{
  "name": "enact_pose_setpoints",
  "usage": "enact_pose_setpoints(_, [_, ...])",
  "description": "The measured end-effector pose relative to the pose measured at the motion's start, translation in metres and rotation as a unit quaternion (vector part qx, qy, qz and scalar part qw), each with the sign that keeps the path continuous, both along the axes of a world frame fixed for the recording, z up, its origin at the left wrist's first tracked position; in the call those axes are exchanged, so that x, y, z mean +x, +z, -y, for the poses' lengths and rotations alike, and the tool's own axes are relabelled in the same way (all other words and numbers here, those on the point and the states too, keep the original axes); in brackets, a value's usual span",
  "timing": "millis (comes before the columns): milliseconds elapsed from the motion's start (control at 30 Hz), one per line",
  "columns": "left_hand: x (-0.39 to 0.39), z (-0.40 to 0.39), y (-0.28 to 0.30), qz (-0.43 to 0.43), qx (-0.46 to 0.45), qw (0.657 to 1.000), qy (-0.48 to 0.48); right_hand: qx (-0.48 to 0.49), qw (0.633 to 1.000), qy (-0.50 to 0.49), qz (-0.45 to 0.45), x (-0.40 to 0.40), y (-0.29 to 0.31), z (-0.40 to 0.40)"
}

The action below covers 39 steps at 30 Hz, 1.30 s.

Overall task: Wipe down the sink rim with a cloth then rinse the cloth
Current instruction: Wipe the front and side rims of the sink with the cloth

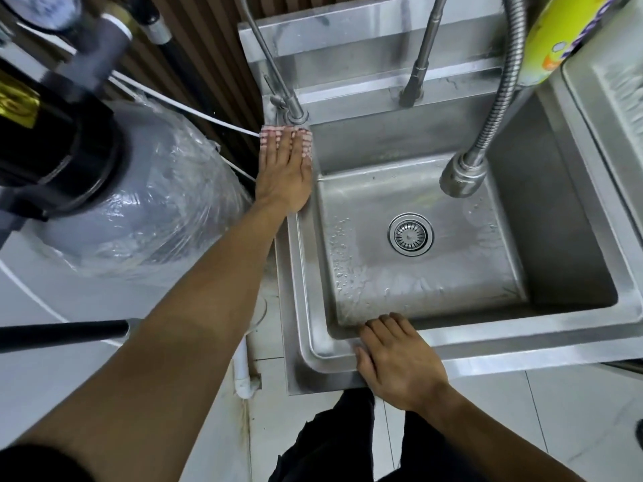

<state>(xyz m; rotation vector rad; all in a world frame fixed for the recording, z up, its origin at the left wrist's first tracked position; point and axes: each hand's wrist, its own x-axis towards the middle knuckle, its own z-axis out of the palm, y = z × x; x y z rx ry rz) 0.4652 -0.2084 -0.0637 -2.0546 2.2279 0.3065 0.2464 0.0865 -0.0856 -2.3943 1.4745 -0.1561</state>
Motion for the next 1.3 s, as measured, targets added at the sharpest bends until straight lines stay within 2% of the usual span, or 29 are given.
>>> enact_pose_setpoints(100, [-0.009, -0.034, -0.01, 0.004, -0.028, 1.0, 0.013, -0.004, 1.0, -0.003, -0.001, 0.001, 0.001, 0.0])
enact_pose_setpoints(200, [-0.015, -0.054, -0.013, -0.027, -0.038, 0.996, 0.069, -0.004, 1.0, -0.005, -0.002, 0.001, 0.002, 0.0])
enact_pose_setpoints(300, [-0.023, -0.018, -0.007, -0.041, -0.038, 0.988, 0.147, -0.003, 1.0, -0.008, 0.003, 0.001, 0.002, 0.001])
enact_pose_setpoints(367, [-0.025, 0.015, -0.007, -0.036, -0.034, 0.985, 0.166, -0.005, 1.0, -0.016, 0.01, 0.001, 0.002, 0.0])
enact_pose_setpoints(533, [-0.022, 0.058, -0.01, 0.01, -0.028, 0.988, 0.149, -0.022, 0.999, -0.025, 0.024, 0.002, 0.002, 0.002])
enact_pose_setpoints(733, [-0.013, -0.029, -0.012, 0.029, -0.029, 0.999, -0.01, -0.016, 0.999, -0.021, 0.031, 0.001, 0.003, 0.001])
enact_pose_setpoints(800, [-0.005, -0.029, -0.008, 0.019, -0.017, 1.0, -0.009, 0.007, 0.999, -0.023, 0.025, 0.001, 0.006, 0.004])
enact_pose_setpoints(967, [-0.011, 0.035, -0.003, 0.018, -0.001, 0.999, 0.043, 0.123, 0.991, -0.046, 0.017, 0.014, 0.016, 0.023])
enact_pose_setpoints(1033, [-0.011, 0.044, -0.004, 0.024, -0.003, 0.999, 0.038, 0.17, 0.982, -0.069, 0.052, 0.027, 0.031, 0.034])
enact_pose_setpoints(1067, [-0.009, 0.043, -0.005, 0.021, -0.006, 0.999, 0.034, 0.225, 0.969, -0.08, 0.069, 0.034, 0.037, 0.042])
enact_pose_setpoints(1167, [-0.002, 0.033, -0.008, 0.001, -0.012, 1.0, 0.009, 0.413, 0.878, -0.154, 0.186, 0.06, 0.038, 0.068])
enact_pose_setpoints(1200, [0.0, 0.029, -0.008, -0.004, -0.014, 1.0, -0.002, 0.42, 0.861, -0.179, 0.226, 0.068, 0.035, 0.079])
enact_pose_setpoints(1300, [0.006, 0.02, -0.007, -0.014, -0.016, 0.999, -0.023, 0.38, 0.849, -0.235, 0.283, 0.092, 0.023, 0.12])
